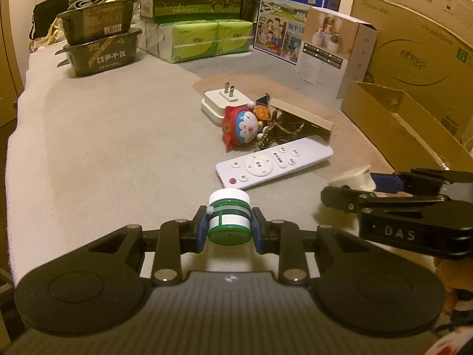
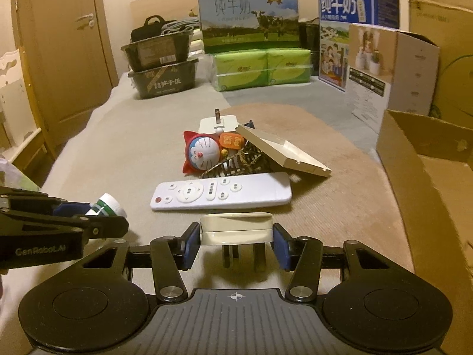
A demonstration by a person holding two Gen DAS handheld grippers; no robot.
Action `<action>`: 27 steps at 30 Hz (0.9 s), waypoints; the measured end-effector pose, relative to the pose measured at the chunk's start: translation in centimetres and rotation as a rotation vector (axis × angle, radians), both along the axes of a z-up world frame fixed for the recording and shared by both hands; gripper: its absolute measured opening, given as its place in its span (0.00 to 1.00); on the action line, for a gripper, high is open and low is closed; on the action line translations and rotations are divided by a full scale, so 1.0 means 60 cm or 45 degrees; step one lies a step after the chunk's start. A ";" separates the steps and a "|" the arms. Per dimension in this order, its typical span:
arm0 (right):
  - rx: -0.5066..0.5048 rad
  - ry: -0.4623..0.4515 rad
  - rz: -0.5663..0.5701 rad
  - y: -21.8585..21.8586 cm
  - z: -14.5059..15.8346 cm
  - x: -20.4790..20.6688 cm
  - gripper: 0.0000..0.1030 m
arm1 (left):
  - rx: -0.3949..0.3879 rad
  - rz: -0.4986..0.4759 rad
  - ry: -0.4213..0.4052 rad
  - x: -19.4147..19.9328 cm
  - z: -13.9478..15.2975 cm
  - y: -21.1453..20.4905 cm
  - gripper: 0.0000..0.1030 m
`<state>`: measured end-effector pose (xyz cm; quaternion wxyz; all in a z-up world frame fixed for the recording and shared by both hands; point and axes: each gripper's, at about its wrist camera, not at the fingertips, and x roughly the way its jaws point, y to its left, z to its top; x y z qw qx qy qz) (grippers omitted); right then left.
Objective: Organize rigid objects
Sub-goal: 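Carry the cylinder and plug into the cardboard box and release both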
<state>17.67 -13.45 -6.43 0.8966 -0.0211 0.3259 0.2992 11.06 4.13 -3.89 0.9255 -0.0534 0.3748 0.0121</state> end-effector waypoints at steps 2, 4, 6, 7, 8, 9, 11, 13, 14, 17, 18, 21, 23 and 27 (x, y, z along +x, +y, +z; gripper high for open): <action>0.004 0.001 -0.026 -0.015 0.013 -0.018 0.50 | -0.001 -0.004 -0.004 -0.008 0.008 -0.006 0.26; 0.007 0.003 -0.033 -0.019 0.017 -0.023 0.50 | -0.001 -0.013 -0.008 -0.016 0.015 -0.013 0.26; 0.005 0.004 -0.053 -0.029 0.025 -0.034 0.50 | -0.002 -0.024 -0.011 -0.023 0.022 -0.021 0.26; 0.006 0.005 -0.062 -0.035 0.029 -0.040 0.50 | -0.003 -0.030 -0.014 -0.027 0.026 -0.026 0.26; 0.008 0.003 -0.071 -0.041 0.034 -0.046 0.50 | -0.003 -0.037 -0.018 -0.030 0.029 -0.030 0.26; 0.009 0.000 -0.081 -0.046 0.038 -0.051 0.50 | -0.002 -0.043 -0.023 -0.034 0.034 -0.035 0.26; 0.013 -0.006 -0.099 -0.058 0.048 -0.061 0.50 | 0.000 -0.056 -0.033 -0.039 0.042 -0.044 0.26; 0.018 -0.015 -0.116 -0.070 0.058 -0.071 0.50 | -0.002 -0.070 -0.044 -0.044 0.052 -0.053 0.26; 0.019 -0.020 -0.126 -0.077 0.063 -0.075 0.50 | -0.002 -0.079 -0.050 -0.046 0.056 -0.058 0.26; 0.022 -0.030 -0.159 -0.099 0.076 -0.088 0.50 | -0.003 -0.103 -0.065 -0.051 0.068 -0.075 0.26; 0.023 -0.036 -0.174 -0.107 0.081 -0.092 0.50 | -0.004 -0.113 -0.069 -0.052 0.071 -0.081 0.26; 0.023 -0.048 -0.213 -0.132 0.092 -0.102 0.50 | -0.007 -0.142 -0.085 -0.054 0.083 -0.100 0.26; 0.017 -0.057 -0.240 -0.151 0.098 -0.107 0.50 | -0.013 -0.166 -0.093 -0.053 0.088 -0.114 0.26; 0.004 -0.079 -0.311 -0.198 0.110 -0.116 0.50 | -0.026 -0.227 -0.103 -0.046 0.098 -0.151 0.26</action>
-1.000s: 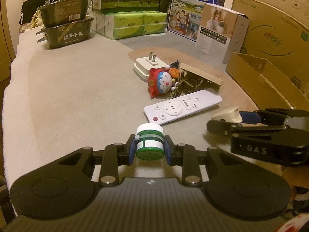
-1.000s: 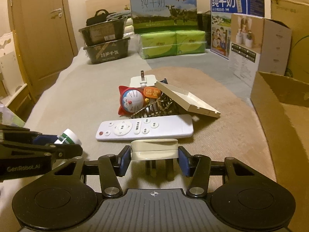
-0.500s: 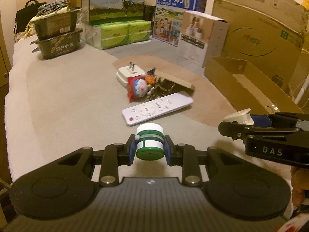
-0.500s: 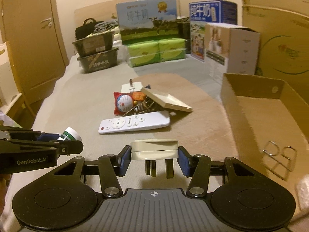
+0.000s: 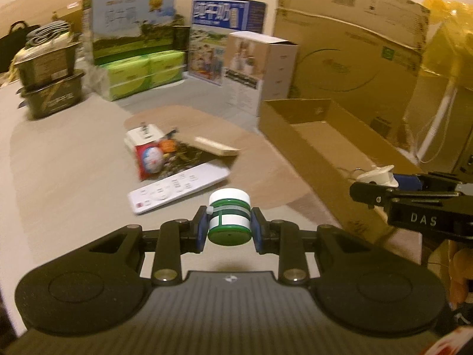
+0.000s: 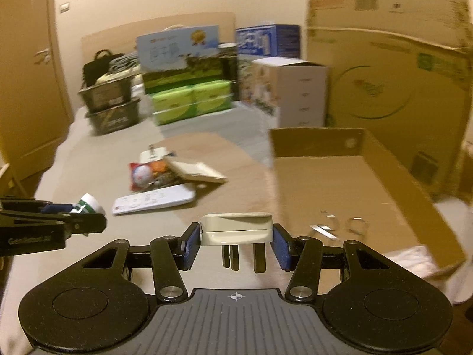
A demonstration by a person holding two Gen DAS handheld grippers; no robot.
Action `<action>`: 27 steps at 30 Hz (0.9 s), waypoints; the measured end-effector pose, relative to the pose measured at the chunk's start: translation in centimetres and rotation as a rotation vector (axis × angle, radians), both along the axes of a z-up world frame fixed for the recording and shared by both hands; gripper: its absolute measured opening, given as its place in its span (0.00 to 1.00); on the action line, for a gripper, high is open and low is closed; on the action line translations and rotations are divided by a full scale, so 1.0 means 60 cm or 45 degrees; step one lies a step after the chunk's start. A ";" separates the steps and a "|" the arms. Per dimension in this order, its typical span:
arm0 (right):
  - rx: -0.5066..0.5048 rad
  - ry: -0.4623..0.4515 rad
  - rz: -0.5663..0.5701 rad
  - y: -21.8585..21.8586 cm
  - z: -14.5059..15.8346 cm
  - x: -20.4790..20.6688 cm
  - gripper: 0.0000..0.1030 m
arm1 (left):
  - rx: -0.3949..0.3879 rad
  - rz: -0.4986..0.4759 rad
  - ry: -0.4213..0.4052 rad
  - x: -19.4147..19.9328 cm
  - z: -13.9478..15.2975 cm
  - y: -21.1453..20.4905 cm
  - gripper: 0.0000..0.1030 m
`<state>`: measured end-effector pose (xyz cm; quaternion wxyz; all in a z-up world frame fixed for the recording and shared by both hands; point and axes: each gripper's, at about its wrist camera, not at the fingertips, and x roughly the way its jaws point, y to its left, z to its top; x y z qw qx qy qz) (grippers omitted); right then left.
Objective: Organize rigid objects
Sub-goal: 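Carry the cylinder and plug into the cardboard box and release both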
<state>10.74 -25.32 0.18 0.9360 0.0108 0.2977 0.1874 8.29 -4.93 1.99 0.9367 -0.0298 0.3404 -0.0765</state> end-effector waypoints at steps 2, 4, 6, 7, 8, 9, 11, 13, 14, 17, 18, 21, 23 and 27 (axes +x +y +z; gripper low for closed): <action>-0.004 -0.008 -0.038 -0.025 0.004 -0.001 0.50 | -0.009 -0.031 -0.005 0.006 0.004 -0.020 0.26; -0.013 -0.015 -0.079 -0.052 0.008 -0.001 0.50 | -0.018 -0.070 -0.012 0.014 0.010 -0.046 0.26; -0.018 -0.019 -0.121 -0.080 0.011 0.001 0.50 | -0.018 -0.109 -0.025 0.022 0.015 -0.072 0.26; -0.018 -0.021 -0.142 -0.093 0.012 0.002 0.50 | -0.018 -0.129 -0.030 0.026 0.017 -0.086 0.26; -0.017 -0.022 -0.160 -0.107 0.013 0.005 0.50 | -0.021 -0.150 -0.034 0.031 0.019 -0.099 0.26; -0.016 -0.023 -0.179 -0.122 0.014 0.007 0.50 | -0.022 -0.171 -0.037 0.037 0.021 -0.113 0.26; -0.017 -0.024 -0.214 -0.147 0.015 0.010 0.50 | -0.021 -0.210 -0.044 0.047 0.023 -0.142 0.26; -0.013 -0.023 -0.244 -0.170 0.015 0.015 0.50 | -0.011 -0.253 -0.052 0.057 0.022 -0.171 0.26; -0.011 -0.022 -0.256 -0.181 0.014 0.018 0.50 | -0.005 -0.272 -0.051 0.062 0.021 -0.185 0.26; -0.004 -0.018 -0.283 -0.205 0.011 0.024 0.50 | -0.001 -0.324 -0.036 0.078 0.013 -0.221 0.26; -0.002 -0.015 -0.292 -0.213 0.009 0.026 0.50 | 0.000 -0.340 -0.031 0.081 0.010 -0.232 0.26; 0.006 -0.008 -0.310 -0.230 0.004 0.033 0.50 | 0.009 -0.378 -0.020 0.089 -0.001 -0.259 0.26; 0.010 -0.002 -0.317 -0.239 0.000 0.038 0.50 | 0.013 -0.397 -0.010 0.095 -0.009 -0.274 0.26; 0.020 0.012 -0.326 -0.250 -0.010 0.048 0.50 | 0.021 -0.420 0.002 0.104 -0.023 -0.294 0.26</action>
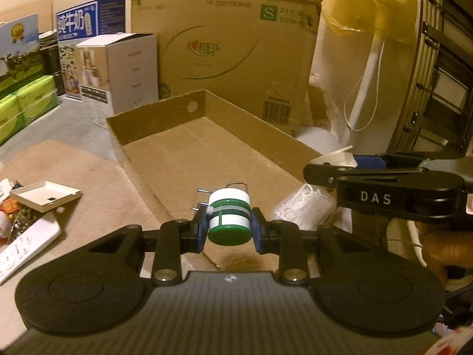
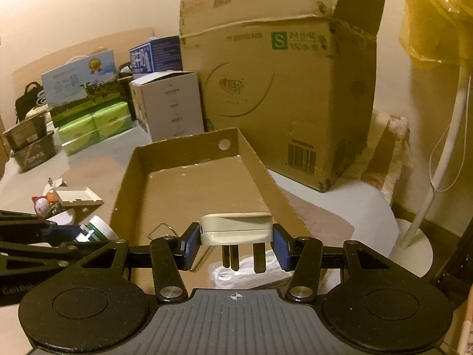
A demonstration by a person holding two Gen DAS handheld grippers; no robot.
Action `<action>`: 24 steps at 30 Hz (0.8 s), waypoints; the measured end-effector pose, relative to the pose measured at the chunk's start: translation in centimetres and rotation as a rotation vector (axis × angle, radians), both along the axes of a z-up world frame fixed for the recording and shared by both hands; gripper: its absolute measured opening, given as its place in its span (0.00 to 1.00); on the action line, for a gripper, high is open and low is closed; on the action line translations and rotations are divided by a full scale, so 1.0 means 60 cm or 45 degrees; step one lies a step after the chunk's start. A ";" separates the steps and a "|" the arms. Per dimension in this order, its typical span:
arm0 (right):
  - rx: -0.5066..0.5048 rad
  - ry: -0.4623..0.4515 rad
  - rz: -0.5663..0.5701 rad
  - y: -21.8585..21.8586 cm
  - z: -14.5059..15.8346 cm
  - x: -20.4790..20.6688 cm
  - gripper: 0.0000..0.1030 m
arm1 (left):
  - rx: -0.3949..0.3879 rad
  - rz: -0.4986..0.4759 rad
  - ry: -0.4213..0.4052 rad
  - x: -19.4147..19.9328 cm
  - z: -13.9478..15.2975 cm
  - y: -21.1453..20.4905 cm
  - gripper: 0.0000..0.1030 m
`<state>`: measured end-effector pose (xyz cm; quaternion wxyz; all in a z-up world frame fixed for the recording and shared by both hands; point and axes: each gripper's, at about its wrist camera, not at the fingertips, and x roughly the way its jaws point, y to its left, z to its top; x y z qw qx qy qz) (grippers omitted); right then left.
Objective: Organize rigid objects
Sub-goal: 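Carry the cylinder and plug into the cardboard box and release both, then move both tools back toward the remote and white lid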
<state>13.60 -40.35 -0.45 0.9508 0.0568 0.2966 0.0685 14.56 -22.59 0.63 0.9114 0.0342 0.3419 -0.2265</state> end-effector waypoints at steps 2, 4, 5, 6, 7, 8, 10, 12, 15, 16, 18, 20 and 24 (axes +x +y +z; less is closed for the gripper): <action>0.007 0.005 -0.004 -0.005 -0.005 0.003 0.50 | -0.001 -0.006 0.006 0.001 -0.004 -0.004 0.27; 0.015 0.012 -0.004 -0.008 -0.009 0.007 0.50 | 0.014 -0.001 0.002 0.001 -0.006 -0.003 0.34; 0.019 0.013 -0.004 -0.009 -0.011 0.008 0.50 | 0.021 0.006 -0.004 0.000 -0.006 -0.001 0.33; 0.024 0.016 -0.003 -0.009 -0.012 0.009 0.50 | 0.029 0.018 -0.010 -0.001 -0.006 0.003 0.33; 0.030 0.018 -0.002 -0.009 -0.014 0.009 0.50 | 0.034 0.031 -0.014 -0.001 -0.006 0.008 0.33; 0.034 0.019 0.000 -0.008 -0.014 0.010 0.50 | 0.038 0.044 -0.015 -0.002 -0.005 0.014 0.33; 0.040 0.021 0.007 -0.004 -0.016 0.009 0.50 | 0.040 0.073 -0.015 -0.004 -0.004 0.029 0.33; 0.045 0.024 0.016 0.000 -0.018 0.008 0.50 | 0.037 0.105 -0.014 -0.007 -0.002 0.046 0.33; 0.054 0.026 0.035 0.010 -0.019 0.005 0.50 | 0.033 0.143 -0.011 -0.011 0.000 0.068 0.33; 0.057 0.027 0.042 0.013 -0.019 0.005 0.50 | 0.031 0.153 -0.009 -0.013 0.001 0.074 0.33; 0.062 0.028 0.055 0.021 -0.018 0.004 0.50 | 0.027 0.175 -0.008 -0.016 0.002 0.086 0.33; 0.073 0.033 0.077 0.033 -0.019 0.004 0.50 | 0.026 0.189 -0.007 -0.018 0.003 0.095 0.33; 0.092 0.038 0.092 0.042 -0.020 0.006 0.50 | 0.026 0.215 -0.007 -0.023 0.003 0.108 0.35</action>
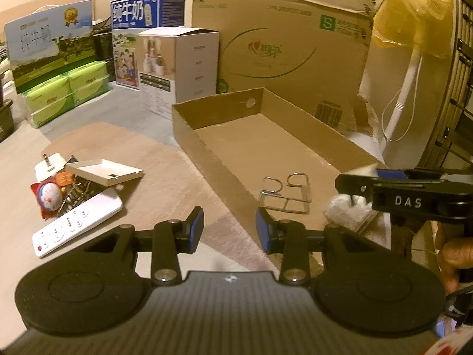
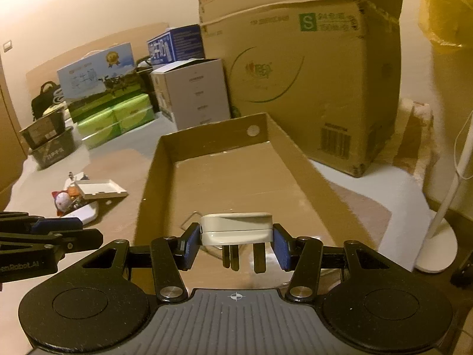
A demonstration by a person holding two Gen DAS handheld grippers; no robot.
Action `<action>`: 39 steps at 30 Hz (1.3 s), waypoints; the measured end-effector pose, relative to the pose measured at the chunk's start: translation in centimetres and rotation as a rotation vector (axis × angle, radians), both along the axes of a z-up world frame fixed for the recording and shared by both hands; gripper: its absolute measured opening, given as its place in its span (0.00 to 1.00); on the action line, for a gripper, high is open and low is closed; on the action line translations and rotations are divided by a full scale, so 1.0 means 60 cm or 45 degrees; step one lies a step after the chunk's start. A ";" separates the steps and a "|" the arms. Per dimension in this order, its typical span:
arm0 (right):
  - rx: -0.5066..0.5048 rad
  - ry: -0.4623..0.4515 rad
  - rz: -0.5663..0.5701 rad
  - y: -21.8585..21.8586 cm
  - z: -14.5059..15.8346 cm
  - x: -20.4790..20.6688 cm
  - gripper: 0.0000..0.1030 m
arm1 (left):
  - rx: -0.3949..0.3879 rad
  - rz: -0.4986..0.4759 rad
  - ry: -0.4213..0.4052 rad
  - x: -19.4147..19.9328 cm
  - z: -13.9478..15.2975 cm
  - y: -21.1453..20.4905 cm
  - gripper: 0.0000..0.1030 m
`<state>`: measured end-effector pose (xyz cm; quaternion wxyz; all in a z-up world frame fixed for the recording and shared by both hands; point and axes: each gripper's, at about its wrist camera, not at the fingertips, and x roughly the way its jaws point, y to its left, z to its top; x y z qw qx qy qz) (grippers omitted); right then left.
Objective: Organize rigid objects
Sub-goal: 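Move both tools back toward the remote and white lid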
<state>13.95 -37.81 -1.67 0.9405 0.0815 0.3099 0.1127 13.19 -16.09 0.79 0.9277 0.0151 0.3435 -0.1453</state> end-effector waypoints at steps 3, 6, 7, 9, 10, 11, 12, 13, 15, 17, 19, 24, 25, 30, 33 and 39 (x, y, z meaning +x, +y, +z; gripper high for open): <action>0.023 -0.020 0.007 0.004 0.003 -0.001 0.56 | 0.002 0.023 0.001 -0.003 -0.001 0.008 0.42; 0.020 -0.040 -0.022 0.002 0.010 -0.006 0.64 | 0.000 0.041 0.001 -0.010 -0.001 0.019 0.43; 0.017 -0.040 -0.027 0.001 0.013 -0.007 0.64 | 0.000 0.046 0.002 -0.012 -0.001 0.023 0.43; 0.008 -0.038 -0.039 0.000 0.016 -0.013 0.64 | -0.003 0.060 0.003 -0.019 0.000 0.031 0.44; 0.005 -0.037 -0.043 0.000 0.017 -0.016 0.64 | -0.003 0.067 0.002 -0.022 0.001 0.036 0.45; 0.004 -0.036 -0.044 0.001 0.018 -0.020 0.64 | -0.003 0.073 0.000 -0.027 0.002 0.041 0.45; 0.004 -0.034 -0.044 0.002 0.019 -0.025 0.64 | -0.002 0.080 -0.002 -0.031 0.003 0.046 0.45; 0.002 -0.033 -0.042 0.005 0.020 -0.028 0.64 | -0.003 0.087 -0.003 -0.034 0.004 0.051 0.45; -0.006 -0.032 -0.026 0.017 0.024 -0.041 0.64 | -0.006 0.108 -0.006 -0.043 0.006 0.063 0.46; -0.007 -0.035 -0.020 0.022 0.026 -0.045 0.64 | -0.003 0.130 -0.008 -0.052 0.008 0.078 0.46; -0.006 -0.041 -0.003 0.034 0.030 -0.053 0.64 | 0.000 0.158 -0.012 -0.061 0.010 0.095 0.46; -0.008 -0.056 0.056 0.072 0.040 -0.066 0.65 | -0.003 0.236 -0.021 -0.081 0.017 0.143 0.48; -0.009 -0.061 0.070 0.080 0.042 -0.068 0.65 | -0.004 0.251 -0.023 -0.086 0.018 0.154 0.48; -0.010 -0.073 0.129 0.120 0.052 -0.072 0.65 | -0.002 0.311 -0.029 -0.104 0.023 0.195 0.50; -0.016 -0.077 0.163 0.143 0.055 -0.074 0.65 | 0.002 0.334 -0.030 -0.113 0.024 0.218 0.51; -0.031 -0.083 0.221 0.179 0.058 -0.077 0.65 | 0.018 0.332 -0.025 -0.120 0.023 0.249 0.52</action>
